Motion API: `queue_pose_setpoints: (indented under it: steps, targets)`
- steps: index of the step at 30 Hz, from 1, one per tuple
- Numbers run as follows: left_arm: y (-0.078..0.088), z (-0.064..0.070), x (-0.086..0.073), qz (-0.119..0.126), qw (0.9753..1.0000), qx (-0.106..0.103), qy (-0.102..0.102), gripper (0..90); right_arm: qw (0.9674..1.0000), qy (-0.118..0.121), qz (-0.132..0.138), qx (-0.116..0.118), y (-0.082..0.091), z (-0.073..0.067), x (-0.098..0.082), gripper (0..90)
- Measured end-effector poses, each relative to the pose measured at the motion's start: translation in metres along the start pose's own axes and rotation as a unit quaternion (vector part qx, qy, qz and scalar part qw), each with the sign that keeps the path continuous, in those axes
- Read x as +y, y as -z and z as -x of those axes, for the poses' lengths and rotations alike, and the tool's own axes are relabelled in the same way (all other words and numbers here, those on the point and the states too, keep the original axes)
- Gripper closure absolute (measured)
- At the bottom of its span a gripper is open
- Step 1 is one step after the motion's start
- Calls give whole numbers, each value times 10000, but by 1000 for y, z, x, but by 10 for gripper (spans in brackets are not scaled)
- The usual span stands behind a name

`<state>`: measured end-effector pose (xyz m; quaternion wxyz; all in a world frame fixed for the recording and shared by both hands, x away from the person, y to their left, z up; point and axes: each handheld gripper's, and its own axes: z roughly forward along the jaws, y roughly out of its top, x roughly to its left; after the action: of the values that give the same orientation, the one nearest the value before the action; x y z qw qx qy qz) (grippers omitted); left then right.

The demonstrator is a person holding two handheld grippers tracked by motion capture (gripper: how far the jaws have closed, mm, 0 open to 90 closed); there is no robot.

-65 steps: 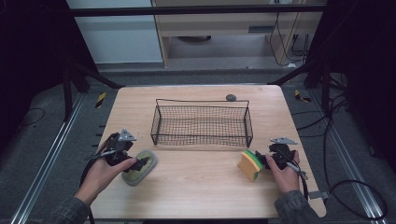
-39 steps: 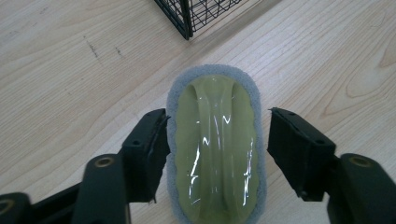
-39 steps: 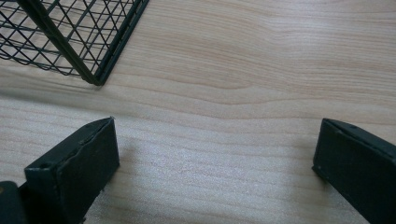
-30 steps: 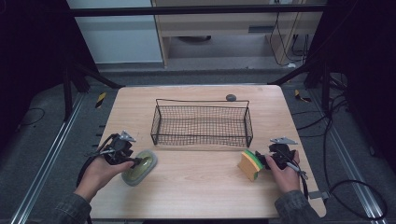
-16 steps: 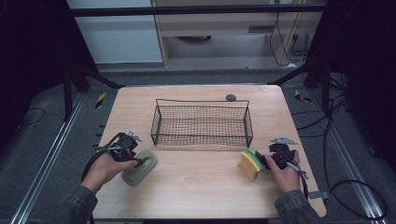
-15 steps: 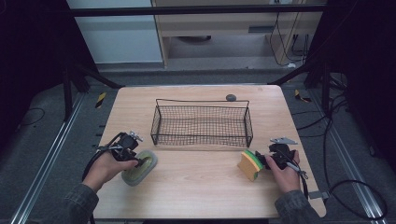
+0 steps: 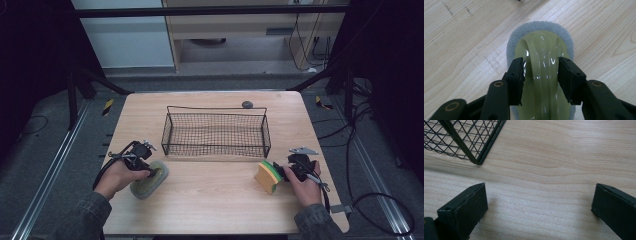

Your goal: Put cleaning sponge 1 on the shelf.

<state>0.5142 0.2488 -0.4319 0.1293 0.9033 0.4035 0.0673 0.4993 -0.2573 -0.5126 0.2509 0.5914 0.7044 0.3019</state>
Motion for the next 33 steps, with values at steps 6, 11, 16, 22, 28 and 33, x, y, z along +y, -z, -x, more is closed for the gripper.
queue_pose_setpoints:
  steps: [6,11,16,22,28,33]
  targets:
    - [0,-1,0,-8,10000,-29,-28,607,10000,3,0,8,0,0,0,5]
    - [-1,1,0,-48,9999,-94,-82,652,10000,7,1,11,0,0,0,5]
    - [-1,2,-1,-31,9998,-77,-186,695,10000,7,0,10,0,0,0,5]
    - [6,6,-5,116,9991,33,-399,698,10000,9,-1,11,0,0,0,5]
    - [15,8,-10,241,9969,186,-723,699,10000,44,4,37,-1,0,0,5]
    - [24,10,-13,442,9942,276,-942,699,10000,52,5,53,-1,0,1,5]
